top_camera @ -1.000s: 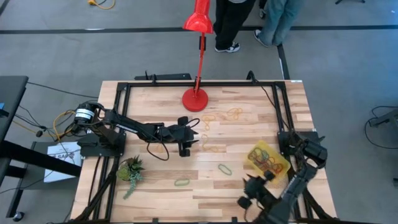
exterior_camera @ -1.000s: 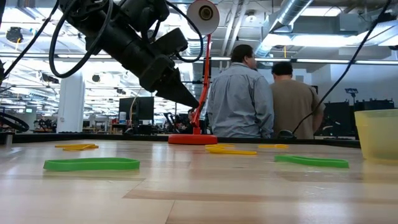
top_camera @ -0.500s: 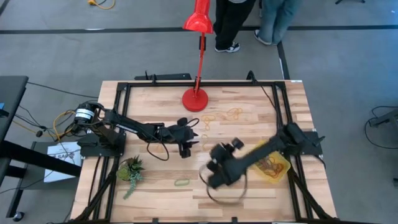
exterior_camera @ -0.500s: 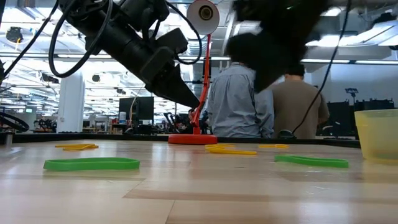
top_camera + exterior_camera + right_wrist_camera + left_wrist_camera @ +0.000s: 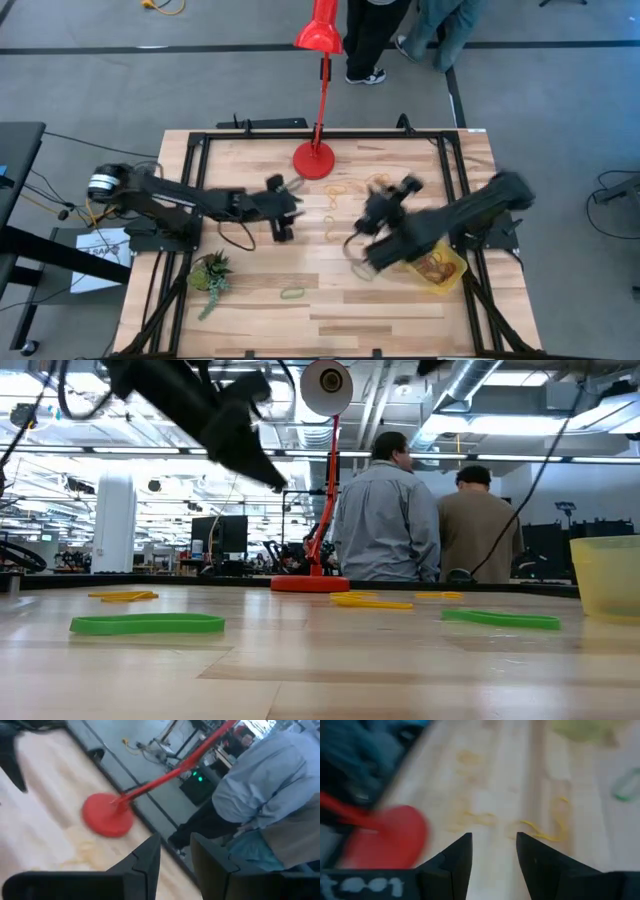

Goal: Pick and place rubber bands into bin
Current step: Put the yellow rubber band into the container

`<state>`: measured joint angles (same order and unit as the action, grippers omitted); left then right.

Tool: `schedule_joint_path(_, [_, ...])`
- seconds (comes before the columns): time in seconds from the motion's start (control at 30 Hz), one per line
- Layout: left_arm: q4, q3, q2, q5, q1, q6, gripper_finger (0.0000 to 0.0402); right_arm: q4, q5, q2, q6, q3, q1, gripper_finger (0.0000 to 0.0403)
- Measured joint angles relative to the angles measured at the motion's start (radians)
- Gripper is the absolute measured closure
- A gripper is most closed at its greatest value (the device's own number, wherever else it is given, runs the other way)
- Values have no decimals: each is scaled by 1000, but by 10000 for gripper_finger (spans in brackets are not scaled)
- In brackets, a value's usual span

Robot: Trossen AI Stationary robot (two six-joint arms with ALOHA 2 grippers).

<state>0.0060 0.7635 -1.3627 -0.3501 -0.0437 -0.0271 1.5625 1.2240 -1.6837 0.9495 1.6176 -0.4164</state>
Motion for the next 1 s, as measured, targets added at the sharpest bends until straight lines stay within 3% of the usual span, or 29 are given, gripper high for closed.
schedule_joint_path(0.1, [-34, 0, 127, -124, 0, -36, 257, -3, -13, 183, -135, -7, 37, 301])
schedule_joint_path(0.2, [-86, 0, 243, -239, 0, -36, 257, -34, -13, 349, -50, -68, 85, 301])
schedule_joint_path(0.3, [-162, 1, 336, -280, 0, 53, 257, -226, -16, 493, -31, -281, 125, 301])
schedule_joint_path(0.4, [-235, 1, 386, -247, 0, 119, 257, -621, -92, 584, -223, -595, 129, 301])
schedule_joint_path(0.47, [-253, 0, 396, -210, 0, 118, 257, -986, -225, 605, -439, -801, 149, 301])
schedule_joint_path(0.57, [-269, 0, 398, -195, 0, 141, 257, -1621, -625, 602, -771, -1054, 210, 301])
schedule_joint_path(0.63, [-270, 0, 396, -198, 0, 157, 257, -1982, -884, 568, -867, -1163, 267, 301])
schedule_joint_path(0.67, [-276, 0, 395, -210, 0, 162, 257, -2085, -952, 556, -877, -1190, 296, 301])
schedule_joint_path(0.73, [-307, 0, 395, -234, 0, 173, 257, -2106, -947, 564, -902, -1219, 356, 301])
schedule_joint_path(0.8, [-369, 0, 395, -242, 0, 208, 257, -1975, -855, 600, -893, -1231, 408, 301])
schedule_joint_path(0.9, [-513, 0, 383, -226, 0, 338, 257, -1815, -836, 623, -719, -1231, 445, 301])
schedule_joint_path(1.0, [-633, -1, 338, -179, 0, 459, 257, -1801, -836, 619, -627, -1231, 436, 301])
